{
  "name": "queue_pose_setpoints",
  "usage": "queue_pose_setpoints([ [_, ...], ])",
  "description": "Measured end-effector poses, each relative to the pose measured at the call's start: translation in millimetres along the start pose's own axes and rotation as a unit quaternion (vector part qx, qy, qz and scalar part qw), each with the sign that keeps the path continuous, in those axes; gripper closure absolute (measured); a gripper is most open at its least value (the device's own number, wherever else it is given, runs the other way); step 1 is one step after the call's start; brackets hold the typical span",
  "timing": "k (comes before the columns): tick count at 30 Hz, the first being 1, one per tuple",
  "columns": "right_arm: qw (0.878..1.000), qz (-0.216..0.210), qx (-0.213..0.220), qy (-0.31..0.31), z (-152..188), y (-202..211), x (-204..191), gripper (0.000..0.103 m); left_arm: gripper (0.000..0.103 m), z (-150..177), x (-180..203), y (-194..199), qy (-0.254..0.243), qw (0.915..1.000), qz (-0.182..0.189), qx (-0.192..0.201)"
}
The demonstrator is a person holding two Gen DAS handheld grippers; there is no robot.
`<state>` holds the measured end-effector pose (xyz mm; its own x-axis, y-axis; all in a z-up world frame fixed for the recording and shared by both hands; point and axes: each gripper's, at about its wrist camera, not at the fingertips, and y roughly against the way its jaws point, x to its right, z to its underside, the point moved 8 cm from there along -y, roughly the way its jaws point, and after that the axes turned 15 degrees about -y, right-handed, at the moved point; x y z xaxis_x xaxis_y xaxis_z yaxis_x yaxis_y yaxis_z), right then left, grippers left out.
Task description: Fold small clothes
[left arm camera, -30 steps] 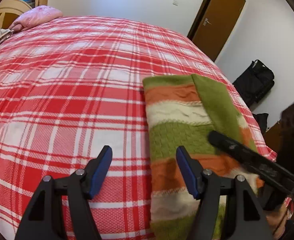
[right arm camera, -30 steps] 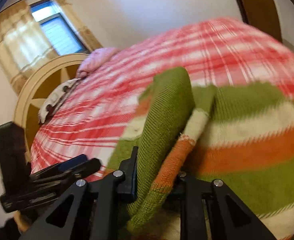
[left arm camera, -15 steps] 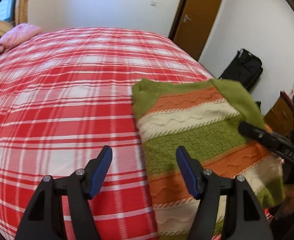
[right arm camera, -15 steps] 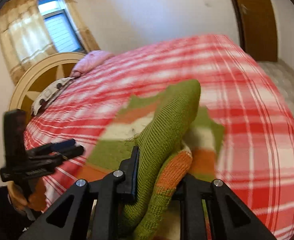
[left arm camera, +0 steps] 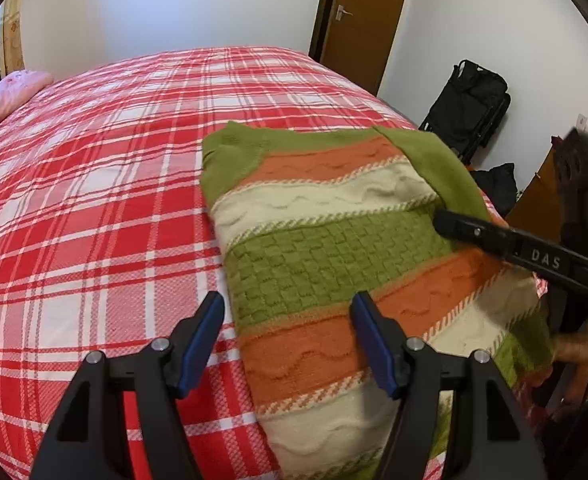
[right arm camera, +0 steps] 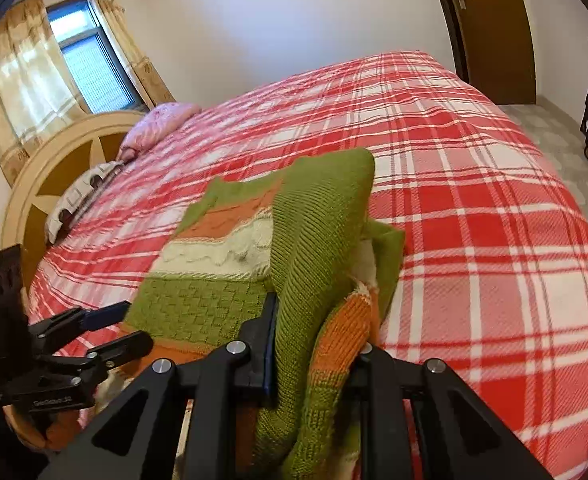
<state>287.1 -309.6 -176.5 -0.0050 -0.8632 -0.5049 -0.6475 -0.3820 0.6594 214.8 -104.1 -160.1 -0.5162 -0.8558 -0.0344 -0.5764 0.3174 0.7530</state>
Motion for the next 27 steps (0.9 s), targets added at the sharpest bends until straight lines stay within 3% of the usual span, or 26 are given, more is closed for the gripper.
queue_pose_setpoints([
  [3, 1.000, 0.001, -0.005, -0.017, 0, -11, 15, 0.084, 0.031, -2, 3, -4, -0.002, 0.9999, -0.010, -0.004],
  [7, 0.997, -0.040, 0.001, -0.060, 2, -13, 28, 0.084, 0.029, -3, 7, -8, -0.014, 0.9996, -0.025, -0.007],
  [14, 0.997, -0.030, -0.003, -0.065, 6, 9, 25, 0.078, 0.021, 0, 6, -9, -0.024, 0.9987, -0.043, -0.014],
  [16, 0.998, -0.006, 0.017, -0.064, 10, 31, 28, 0.076, 0.021, 1, 5, -8, -0.026, 0.9986, -0.044, -0.016],
  [19, 0.993, 0.083, 0.074, -0.041, 17, 67, 31, 0.076, 0.020, 2, 5, -6, -0.027, 0.9982, -0.051, -0.019],
  [21, 0.988, 0.109, 0.105, -0.016, 26, 89, 21, 0.076, 0.020, 3, 7, -4, -0.030, 0.9977, -0.057, -0.022],
  [23, 0.989, 0.090, 0.113, 0.004, 44, 104, -3, 0.076, 0.019, 4, 8, 1, -0.038, 0.9967, -0.068, -0.024],
  [27, 0.996, 0.044, 0.081, 0.018, 81, 100, -35, 0.076, 0.019, 9, 13, 15, -0.042, 0.9958, -0.078, -0.024],
])
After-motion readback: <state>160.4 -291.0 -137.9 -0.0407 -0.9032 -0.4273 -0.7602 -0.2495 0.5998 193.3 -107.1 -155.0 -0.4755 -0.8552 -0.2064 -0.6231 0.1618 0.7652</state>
